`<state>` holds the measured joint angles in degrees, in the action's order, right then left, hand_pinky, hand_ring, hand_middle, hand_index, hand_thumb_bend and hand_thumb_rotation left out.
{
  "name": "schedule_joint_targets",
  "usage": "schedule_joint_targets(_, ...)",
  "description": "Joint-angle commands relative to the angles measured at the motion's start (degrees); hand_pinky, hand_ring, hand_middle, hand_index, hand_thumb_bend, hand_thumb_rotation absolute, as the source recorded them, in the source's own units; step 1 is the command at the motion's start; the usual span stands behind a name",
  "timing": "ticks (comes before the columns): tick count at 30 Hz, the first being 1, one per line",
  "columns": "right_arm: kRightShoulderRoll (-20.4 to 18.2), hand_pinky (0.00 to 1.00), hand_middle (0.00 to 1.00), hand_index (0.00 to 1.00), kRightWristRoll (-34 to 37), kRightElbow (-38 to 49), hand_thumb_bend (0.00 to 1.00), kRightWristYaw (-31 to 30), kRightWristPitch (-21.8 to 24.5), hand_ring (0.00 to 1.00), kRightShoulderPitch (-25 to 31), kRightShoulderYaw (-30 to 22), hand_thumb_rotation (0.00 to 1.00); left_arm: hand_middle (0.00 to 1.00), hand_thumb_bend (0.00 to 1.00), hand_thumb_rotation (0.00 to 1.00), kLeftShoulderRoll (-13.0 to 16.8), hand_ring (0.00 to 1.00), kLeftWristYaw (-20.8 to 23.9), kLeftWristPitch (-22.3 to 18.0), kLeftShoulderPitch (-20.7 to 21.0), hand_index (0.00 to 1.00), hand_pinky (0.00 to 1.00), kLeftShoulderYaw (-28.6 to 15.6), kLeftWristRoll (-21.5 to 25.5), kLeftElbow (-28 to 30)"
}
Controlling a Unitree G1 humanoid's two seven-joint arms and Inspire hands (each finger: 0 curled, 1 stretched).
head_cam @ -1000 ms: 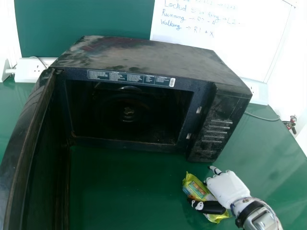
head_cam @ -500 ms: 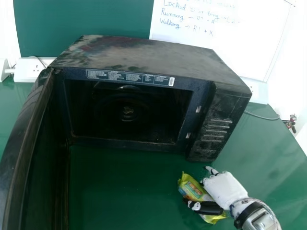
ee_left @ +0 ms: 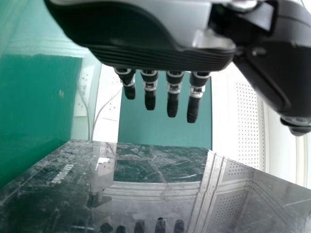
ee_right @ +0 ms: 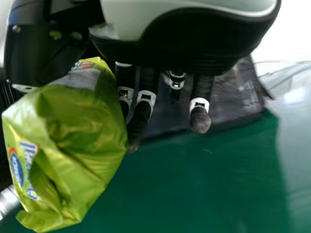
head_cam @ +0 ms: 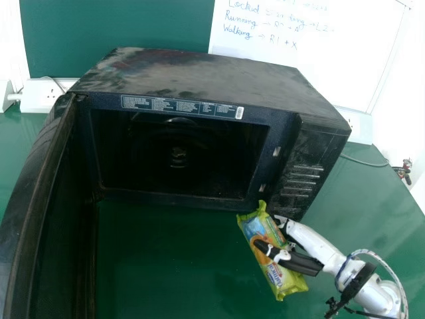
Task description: Put biscuit inside oven
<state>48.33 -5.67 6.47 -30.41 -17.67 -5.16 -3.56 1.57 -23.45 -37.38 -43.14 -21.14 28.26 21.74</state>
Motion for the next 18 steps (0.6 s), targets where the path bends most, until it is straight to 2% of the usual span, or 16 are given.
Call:
schedule_joint_targets(1,-0.57,0.07,0.19,0.25,2.50,-0.67,0.48,-1.34,-0.43,0.12,-1.12,-1.03,0.00,0.93,1.00,1.00,0.22,0.87,-0.38,0.40,-0.36,0.96,0.81,0.51,1.02,0.15)
schedule_joint_targets(5,-1.77,0.06,0.18,0.24,3.67,-0.14,0.49,-2.76,0.11,0.11,-2.77,-0.40,0.00,0.94,1.00,1.00,0.06,0.89,0.14,0.95,-0.50,0.96,0.82,0.31,0.56,0.55)
schedule_joint_targets(8,-2.25,0.06,0.18,0.24,1.56,1.32,0.49,-2.92,0.07,0.11,-3.92,0.77,0.00,0.95,1.00,1.00,-0.13,0.91,0.59,1.19,-0.57,0.97,0.86,0.21,-0.06,0.83)
schedule_joint_targets(18,-6.49,0.06,0.18,0.24,-0.41,5.06,0.48,-4.30,4.56,0.11,-9.79,5.66,0.00,0.96,1.00,1.00,-0.31,0.92,0.17,1.79,-0.77,0.97,0.93,0.91,1.20,1.25)
